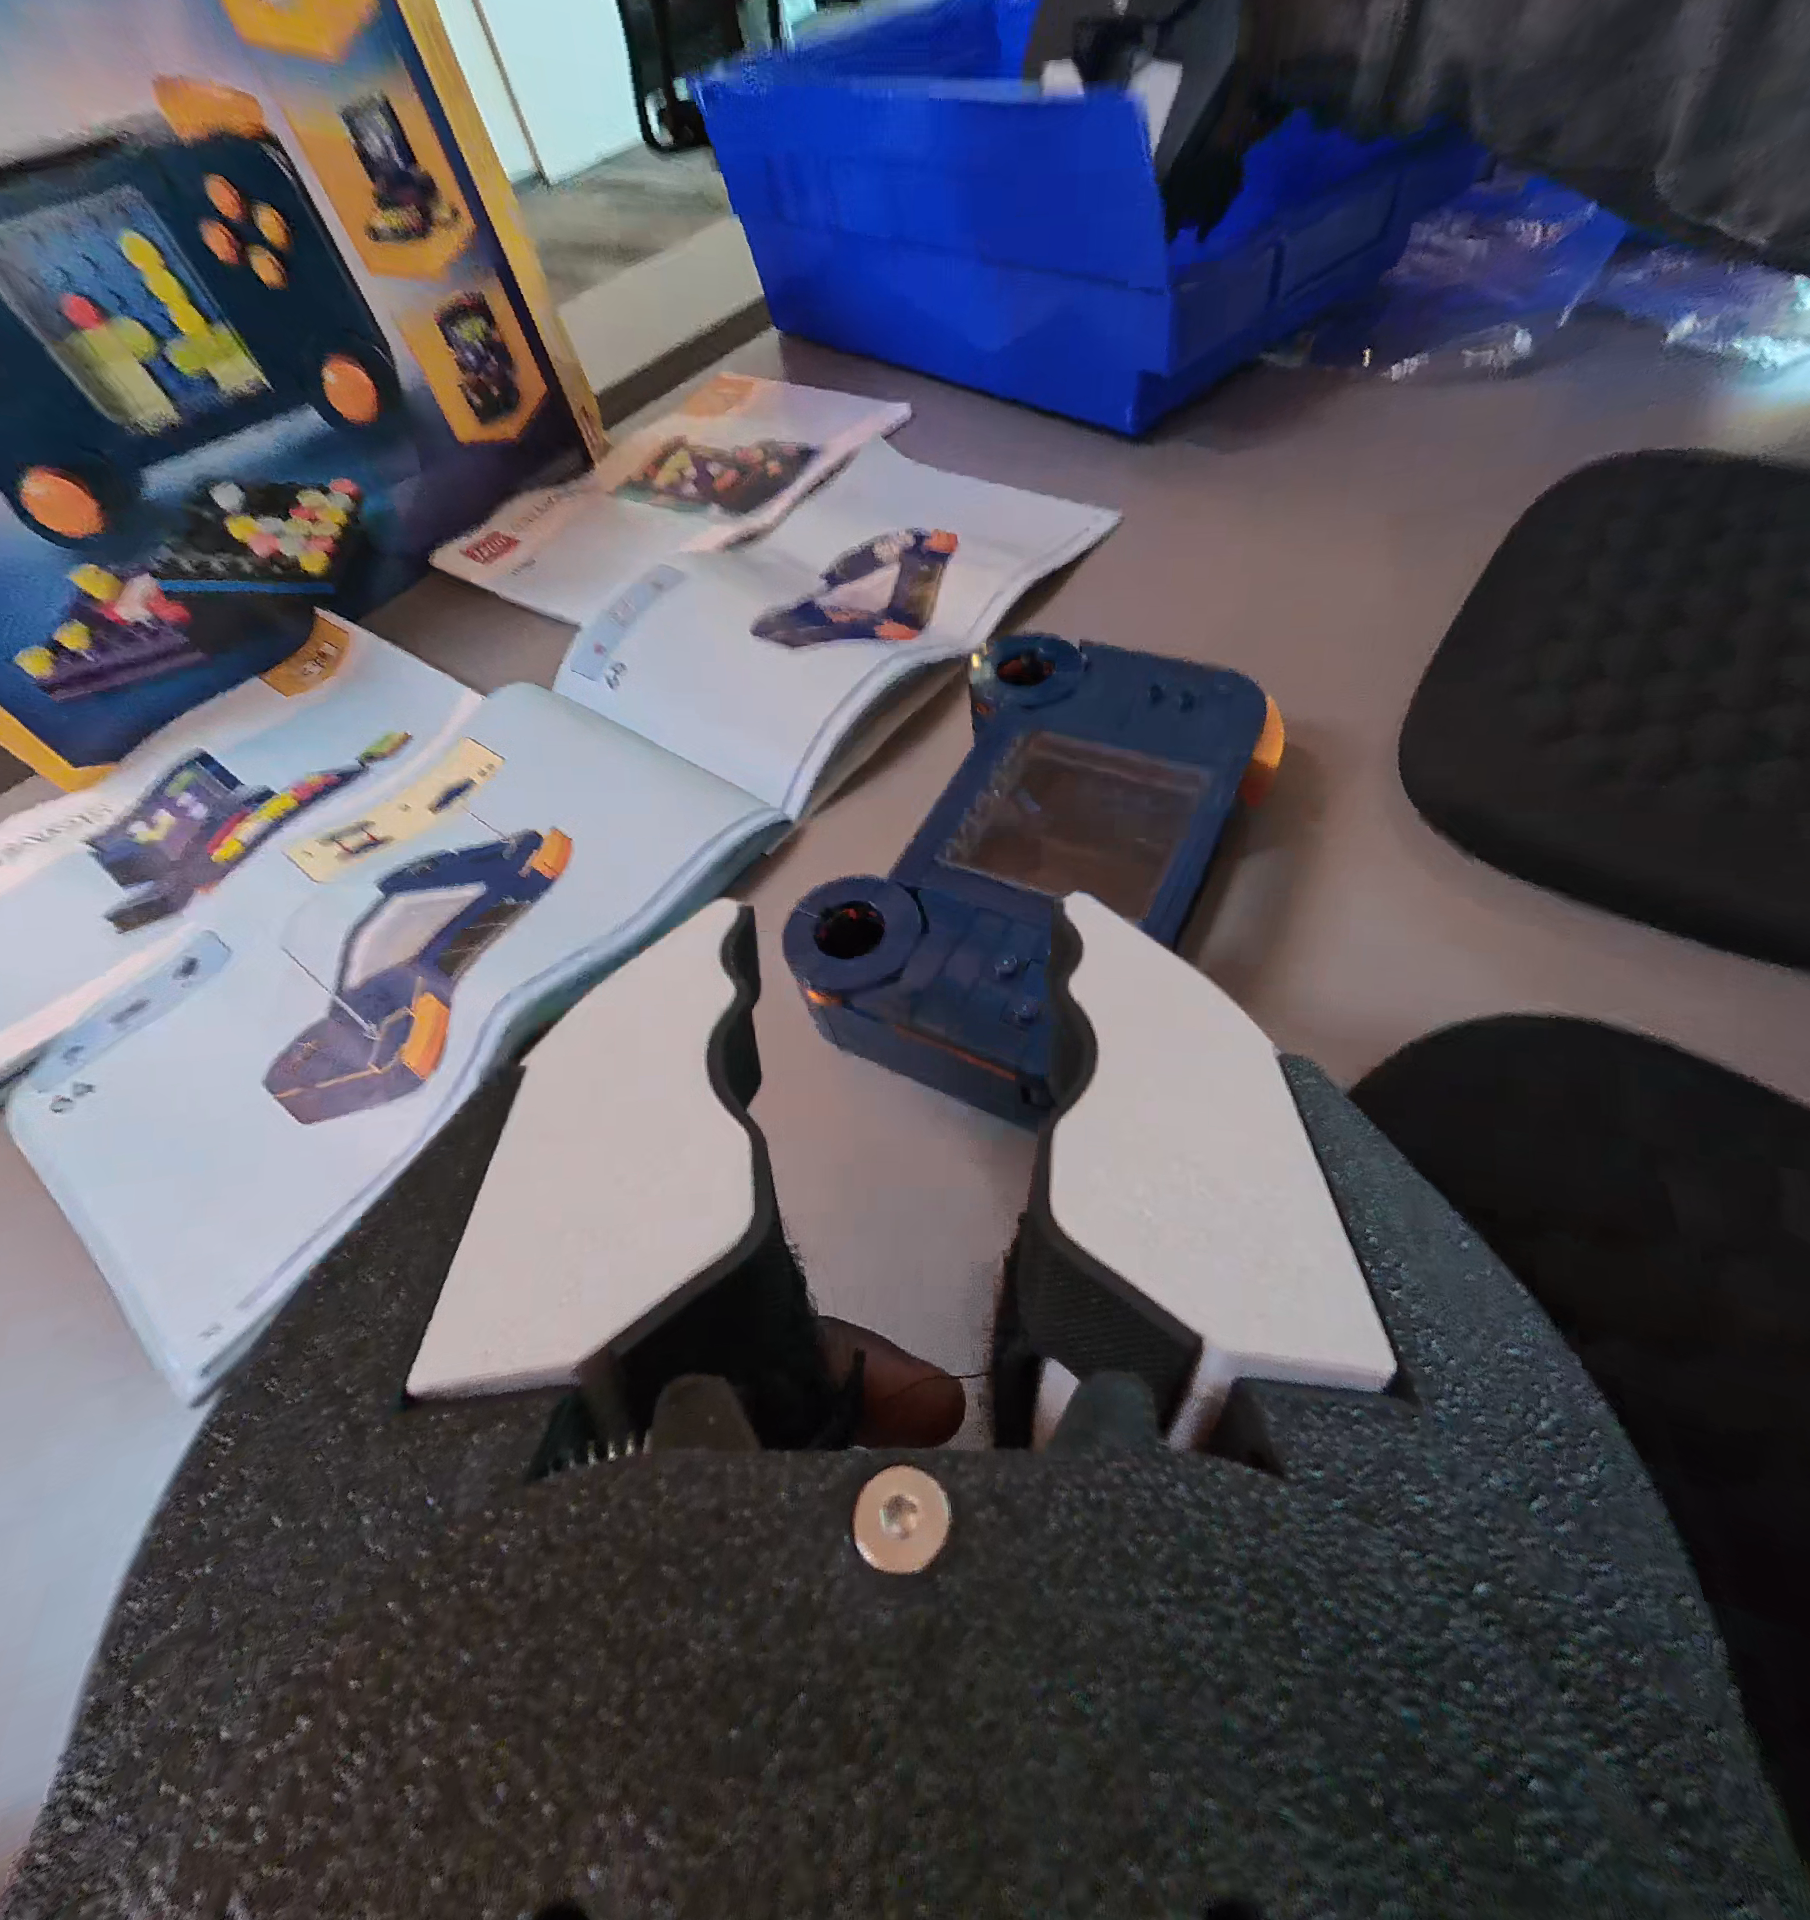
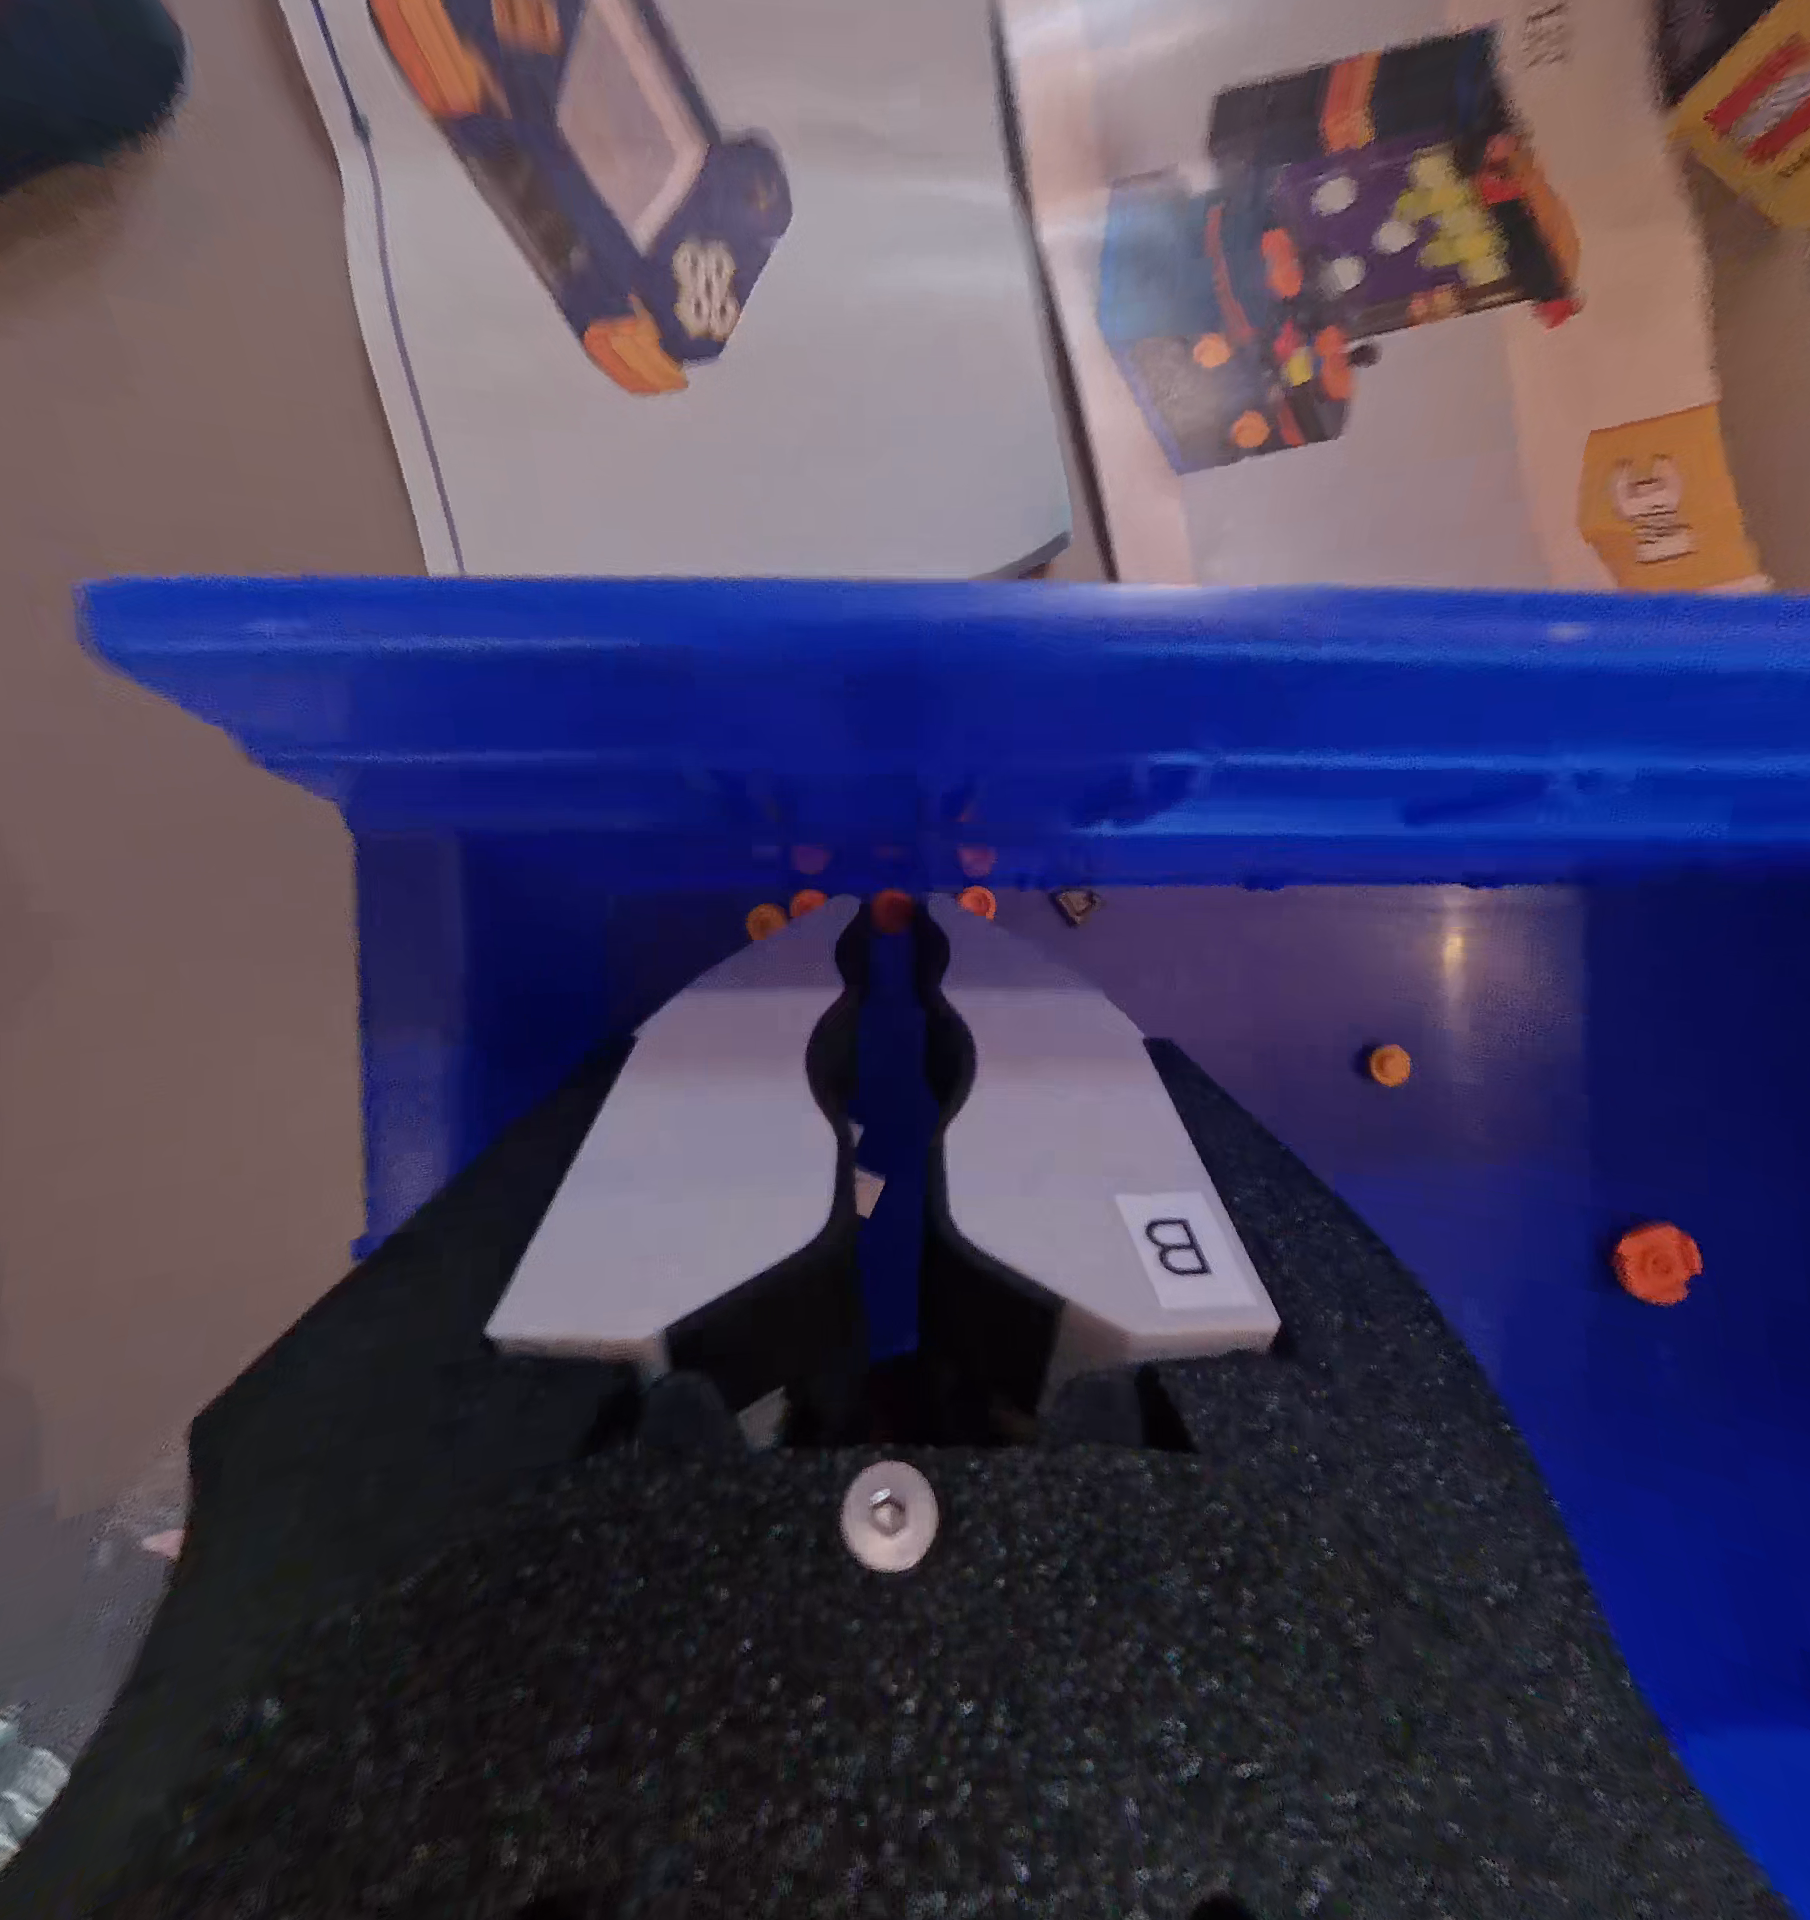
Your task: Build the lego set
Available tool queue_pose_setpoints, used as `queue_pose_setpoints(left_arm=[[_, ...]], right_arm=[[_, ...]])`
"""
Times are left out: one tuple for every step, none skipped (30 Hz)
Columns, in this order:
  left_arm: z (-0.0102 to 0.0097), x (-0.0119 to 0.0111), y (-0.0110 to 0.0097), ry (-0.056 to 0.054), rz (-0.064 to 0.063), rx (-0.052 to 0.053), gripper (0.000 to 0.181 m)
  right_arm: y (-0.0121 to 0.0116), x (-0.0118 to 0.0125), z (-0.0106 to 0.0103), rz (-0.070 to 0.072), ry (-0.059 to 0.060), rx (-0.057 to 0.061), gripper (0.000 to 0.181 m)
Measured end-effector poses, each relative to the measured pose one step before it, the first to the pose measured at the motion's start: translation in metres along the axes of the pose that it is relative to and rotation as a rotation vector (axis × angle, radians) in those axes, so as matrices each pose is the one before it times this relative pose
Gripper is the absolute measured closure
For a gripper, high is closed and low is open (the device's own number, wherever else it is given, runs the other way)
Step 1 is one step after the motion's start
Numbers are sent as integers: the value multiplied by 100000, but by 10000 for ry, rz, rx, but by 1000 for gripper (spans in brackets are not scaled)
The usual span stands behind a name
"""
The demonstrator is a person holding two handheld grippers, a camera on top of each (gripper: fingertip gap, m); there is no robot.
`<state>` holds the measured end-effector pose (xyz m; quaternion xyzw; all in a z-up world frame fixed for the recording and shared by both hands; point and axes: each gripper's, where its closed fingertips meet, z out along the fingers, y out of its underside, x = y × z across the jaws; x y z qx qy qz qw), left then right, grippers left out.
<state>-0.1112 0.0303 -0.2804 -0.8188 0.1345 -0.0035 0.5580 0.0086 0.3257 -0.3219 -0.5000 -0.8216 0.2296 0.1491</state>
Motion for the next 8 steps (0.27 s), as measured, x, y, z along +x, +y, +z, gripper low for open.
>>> queue_pose_setpoints(left_arm=[[-245, -228, -966, -150, 48, 387, 128], [-213, -347, -1176, -250, 115, 465, 128], [-165, -417, -1430, -323, 189, 586, 129], [-73, -396, -1713, -358, 239, 741, 130], [70, -304, -1934, -345, 271, 869, 132], [236, -91, -2039, -251, 306, 932, 134], [433, 196, -1996, -81, 360, 914, 136], [630, 469, -1813, 97, 357, 815, 137]], right_arm=[[-455, 0, -958, 373, 153, 480, 174], [-725, -112, -1237, 491, 209, 611, 175], [-1318, -511, -1486, 617, 89, 939, 175], [-2151, -1267, -1619, 748, -250, 1398, 175], [-2808, -1976, -1501, 855, -561, 1779, 175], [-2846, -2559, -1015, 911, -829, 1823, 175], [-2278, -3067, -291, 847, -1122, 1595, 175], [-1309, -3049, 464, 825, -1242, 1283, 175]])
